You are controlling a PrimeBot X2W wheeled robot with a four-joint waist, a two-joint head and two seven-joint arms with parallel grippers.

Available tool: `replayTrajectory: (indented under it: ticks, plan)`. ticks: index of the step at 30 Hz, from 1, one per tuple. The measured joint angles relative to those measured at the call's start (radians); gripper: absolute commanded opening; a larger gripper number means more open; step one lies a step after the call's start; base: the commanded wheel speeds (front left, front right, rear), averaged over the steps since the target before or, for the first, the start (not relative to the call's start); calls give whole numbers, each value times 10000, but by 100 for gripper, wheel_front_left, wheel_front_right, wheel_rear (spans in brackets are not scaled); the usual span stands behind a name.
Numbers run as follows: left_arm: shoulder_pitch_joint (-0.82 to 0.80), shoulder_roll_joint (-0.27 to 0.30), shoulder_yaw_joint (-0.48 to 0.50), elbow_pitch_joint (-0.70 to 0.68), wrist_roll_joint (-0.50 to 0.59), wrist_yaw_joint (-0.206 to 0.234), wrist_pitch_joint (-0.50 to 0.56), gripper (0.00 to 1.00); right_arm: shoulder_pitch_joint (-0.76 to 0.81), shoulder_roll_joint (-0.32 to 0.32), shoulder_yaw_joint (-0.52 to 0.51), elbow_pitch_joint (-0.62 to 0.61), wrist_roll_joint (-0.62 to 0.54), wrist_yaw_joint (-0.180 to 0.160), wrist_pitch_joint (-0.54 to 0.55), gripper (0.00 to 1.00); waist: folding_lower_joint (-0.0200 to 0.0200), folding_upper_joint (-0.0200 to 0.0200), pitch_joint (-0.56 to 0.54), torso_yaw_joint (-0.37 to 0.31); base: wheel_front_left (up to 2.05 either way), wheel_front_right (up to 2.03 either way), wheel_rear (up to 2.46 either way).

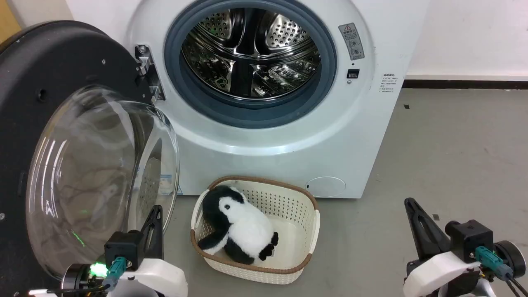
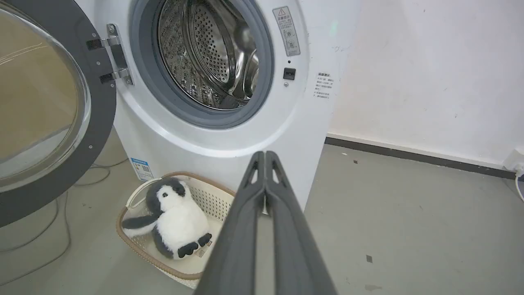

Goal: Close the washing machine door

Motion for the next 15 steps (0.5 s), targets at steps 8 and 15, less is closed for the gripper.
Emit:
replayTrajectory:
  ticks: [8, 15]
  plan:
    - [0, 0, -2, 0, 0, 0, 2, 0, 0, 0, 0, 0, 0, 0, 0, 0, 0, 0, 0, 0, 0, 0, 0]
    - [0, 0, 2, 0, 0, 0, 0, 0, 0, 0, 2, 0, 0, 0, 0, 0, 0, 0, 0, 0, 0, 0, 0]
